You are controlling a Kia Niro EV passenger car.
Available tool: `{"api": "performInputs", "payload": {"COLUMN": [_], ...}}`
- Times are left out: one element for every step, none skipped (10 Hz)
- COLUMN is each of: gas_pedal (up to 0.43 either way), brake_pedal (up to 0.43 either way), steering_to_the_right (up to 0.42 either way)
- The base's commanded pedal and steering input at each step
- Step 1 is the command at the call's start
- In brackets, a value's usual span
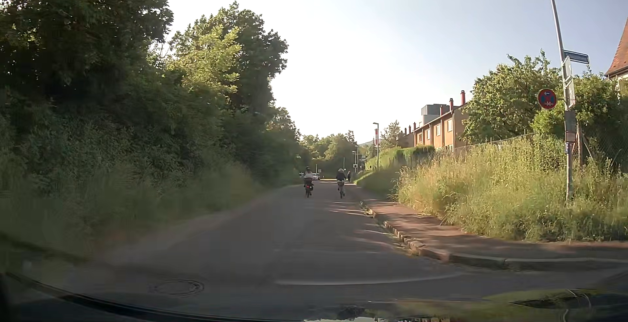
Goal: Follow the waypoints while adhering to traffic rules and regulations
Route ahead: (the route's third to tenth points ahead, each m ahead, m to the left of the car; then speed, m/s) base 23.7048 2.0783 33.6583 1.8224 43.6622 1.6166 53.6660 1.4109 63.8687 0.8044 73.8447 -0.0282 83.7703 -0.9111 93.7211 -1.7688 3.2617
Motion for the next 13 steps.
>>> {"api": "performInputs", "payload": {"gas_pedal": [0.118, 0.118, 0.118, 0.118, 0.118, 0.118, 0.118, 0.118, 0.118, 0.118, 0.118, 0.118, 0.118], "brake_pedal": [0.000, 0.000, 0.000, 0.000, 0.000, 0.000, 0.000, 0.000, 0.000, 0.000, 0.000, 0.000, 0.000], "steering_to_the_right": [-0.010, -0.011, -0.013, -0.015, -0.015, -0.015, -0.015, -0.010, -0.002, 0.003, 0.008, 0.008, 0.003]}}
